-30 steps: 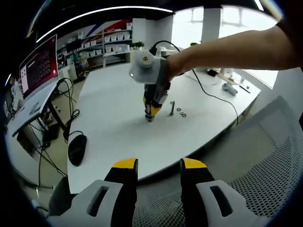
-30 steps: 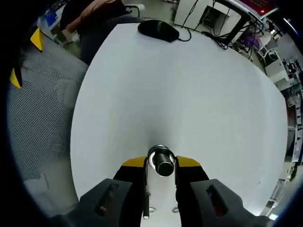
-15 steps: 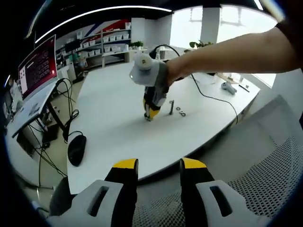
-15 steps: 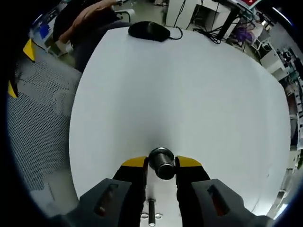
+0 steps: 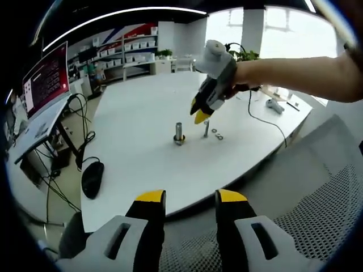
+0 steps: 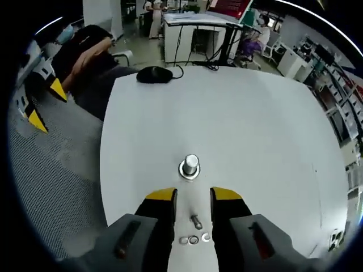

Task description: Place the washer onto the threaded stud by aligning its center hole with the stud, sliding it down to the base, and recovering from edge contact or off-axis alignment until the washer reaches the visible bottom stop.

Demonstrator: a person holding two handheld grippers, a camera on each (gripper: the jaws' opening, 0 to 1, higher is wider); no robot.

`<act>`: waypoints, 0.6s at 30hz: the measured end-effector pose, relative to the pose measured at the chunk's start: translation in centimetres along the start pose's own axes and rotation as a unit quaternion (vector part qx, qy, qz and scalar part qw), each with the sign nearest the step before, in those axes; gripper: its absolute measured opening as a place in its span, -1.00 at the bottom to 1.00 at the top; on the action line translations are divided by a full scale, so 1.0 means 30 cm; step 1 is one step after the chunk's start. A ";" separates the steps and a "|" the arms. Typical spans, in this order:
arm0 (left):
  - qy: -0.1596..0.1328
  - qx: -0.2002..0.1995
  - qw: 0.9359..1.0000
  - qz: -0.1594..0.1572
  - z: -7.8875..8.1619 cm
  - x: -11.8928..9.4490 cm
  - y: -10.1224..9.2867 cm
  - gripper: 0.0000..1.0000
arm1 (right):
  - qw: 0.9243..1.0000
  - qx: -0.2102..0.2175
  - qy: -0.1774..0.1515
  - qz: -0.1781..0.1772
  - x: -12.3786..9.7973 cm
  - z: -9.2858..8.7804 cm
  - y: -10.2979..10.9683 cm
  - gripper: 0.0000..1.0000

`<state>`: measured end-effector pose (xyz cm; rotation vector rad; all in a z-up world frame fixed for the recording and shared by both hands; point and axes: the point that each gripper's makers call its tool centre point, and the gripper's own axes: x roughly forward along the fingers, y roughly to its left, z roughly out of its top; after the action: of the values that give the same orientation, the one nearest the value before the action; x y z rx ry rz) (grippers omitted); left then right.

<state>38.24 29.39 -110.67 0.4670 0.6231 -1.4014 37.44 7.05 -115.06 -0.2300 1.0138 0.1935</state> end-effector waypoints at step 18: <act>-0.002 -0.003 1.000 0.008 0.005 -0.002 0.013 -0.36 | 0.996 0.072 0.057 -0.009 -0.028 -0.325 0.055 -0.50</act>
<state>38.65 29.40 -110.53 0.4638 0.6184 -1.3846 28.63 5.86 -119.46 -0.1191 1.1344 0.0916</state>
